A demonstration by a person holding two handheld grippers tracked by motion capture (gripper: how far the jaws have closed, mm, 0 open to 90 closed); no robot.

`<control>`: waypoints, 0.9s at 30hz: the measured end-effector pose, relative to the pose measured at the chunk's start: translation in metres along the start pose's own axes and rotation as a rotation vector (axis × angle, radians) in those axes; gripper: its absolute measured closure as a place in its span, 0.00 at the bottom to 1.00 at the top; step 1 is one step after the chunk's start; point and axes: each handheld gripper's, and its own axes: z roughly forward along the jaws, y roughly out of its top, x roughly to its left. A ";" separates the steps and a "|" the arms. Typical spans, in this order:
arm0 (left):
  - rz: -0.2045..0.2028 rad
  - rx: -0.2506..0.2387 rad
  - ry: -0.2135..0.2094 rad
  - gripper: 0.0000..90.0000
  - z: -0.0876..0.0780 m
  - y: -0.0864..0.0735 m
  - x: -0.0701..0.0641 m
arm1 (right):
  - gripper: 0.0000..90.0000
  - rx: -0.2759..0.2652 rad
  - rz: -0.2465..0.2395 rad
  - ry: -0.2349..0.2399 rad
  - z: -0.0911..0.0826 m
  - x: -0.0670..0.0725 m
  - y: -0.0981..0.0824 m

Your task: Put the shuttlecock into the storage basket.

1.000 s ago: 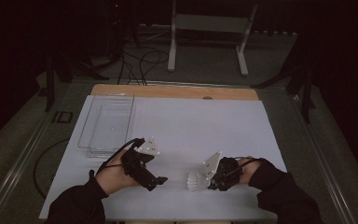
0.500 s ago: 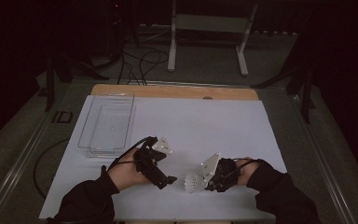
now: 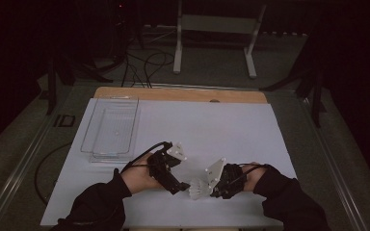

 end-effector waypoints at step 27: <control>0.082 0.079 -0.114 0.63 0.034 0.006 -0.002 | 0.73 -0.007 -0.070 -0.014 0.004 0.004 0.010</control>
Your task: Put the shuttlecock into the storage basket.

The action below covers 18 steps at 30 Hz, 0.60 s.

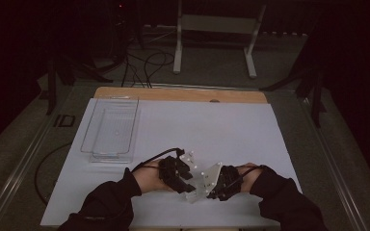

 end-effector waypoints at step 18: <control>-0.011 0.012 -0.054 0.99 0.007 0.005 0.000 | 0.73 0.004 0.002 -0.005 0.002 -0.001 0.002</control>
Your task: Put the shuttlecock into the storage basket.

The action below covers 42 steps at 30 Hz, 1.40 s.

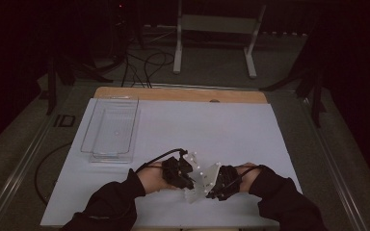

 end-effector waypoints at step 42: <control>-0.069 -0.075 0.091 1.00 -0.054 -0.037 0.018 | 0.11 -0.096 0.375 -0.294 -0.005 -0.017 -0.049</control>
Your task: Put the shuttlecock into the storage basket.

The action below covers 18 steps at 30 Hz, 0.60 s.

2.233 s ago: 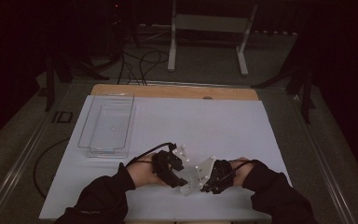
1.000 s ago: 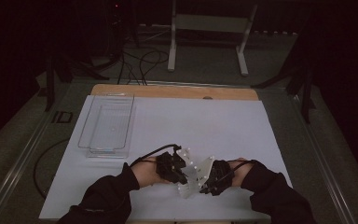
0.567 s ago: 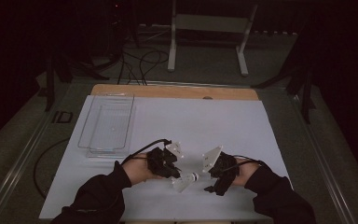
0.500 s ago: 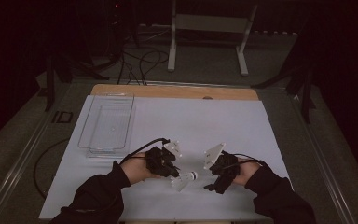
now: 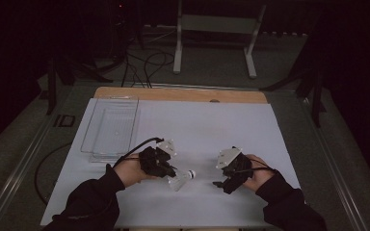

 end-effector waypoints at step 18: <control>-0.046 -0.030 0.071 0.99 -0.036 -0.020 0.018 | 0.13 -0.062 0.194 0.031 0.001 0.012 -0.038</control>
